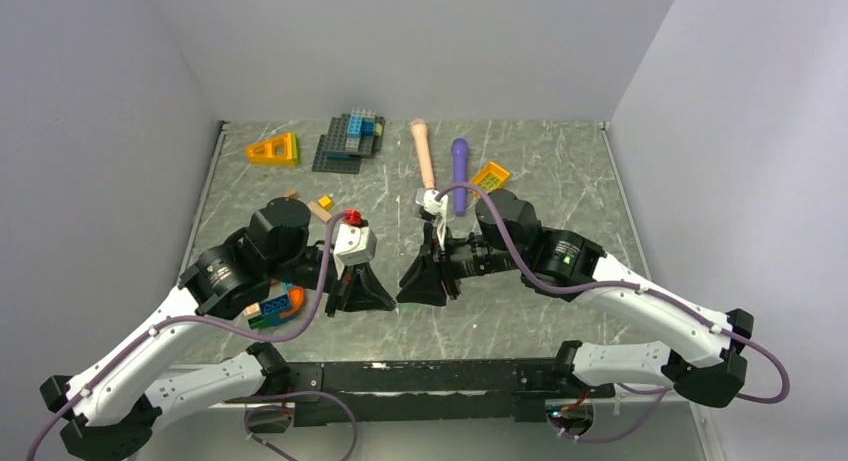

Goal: Remove the keys from the keyring

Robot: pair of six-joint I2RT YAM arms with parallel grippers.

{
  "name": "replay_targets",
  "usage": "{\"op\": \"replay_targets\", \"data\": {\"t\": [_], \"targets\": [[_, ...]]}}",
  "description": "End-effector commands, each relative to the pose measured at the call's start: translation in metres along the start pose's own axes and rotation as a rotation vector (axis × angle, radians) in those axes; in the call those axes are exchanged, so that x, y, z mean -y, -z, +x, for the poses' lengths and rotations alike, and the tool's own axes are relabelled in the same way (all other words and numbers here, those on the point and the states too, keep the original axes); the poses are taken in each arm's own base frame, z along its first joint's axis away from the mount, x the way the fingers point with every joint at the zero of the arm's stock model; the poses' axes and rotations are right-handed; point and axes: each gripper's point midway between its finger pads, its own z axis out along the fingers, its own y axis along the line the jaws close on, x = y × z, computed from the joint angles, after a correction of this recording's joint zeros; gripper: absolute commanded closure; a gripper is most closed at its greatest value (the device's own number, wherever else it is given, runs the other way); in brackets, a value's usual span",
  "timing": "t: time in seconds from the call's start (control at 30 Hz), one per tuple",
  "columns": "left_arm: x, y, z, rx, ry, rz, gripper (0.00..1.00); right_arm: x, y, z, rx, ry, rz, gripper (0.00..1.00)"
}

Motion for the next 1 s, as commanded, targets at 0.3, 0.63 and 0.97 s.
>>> {"op": "replay_targets", "data": {"t": [0.3,0.63,0.97], "targets": [[-0.005,-0.004,-0.003,0.009,-0.021,-0.002,1.00,-0.003,-0.012,-0.001,-0.003,-0.004,-0.057,0.72],[-0.012,-0.004,-0.002,0.003,-0.010,-0.044,1.00,-0.002,-0.005,0.003,-0.016,-0.007,-0.038,0.78],[-0.017,-0.006,-0.001,-0.003,0.008,-0.055,1.00,-0.003,-0.010,0.003,-0.019,-0.016,-0.055,0.88]]}}
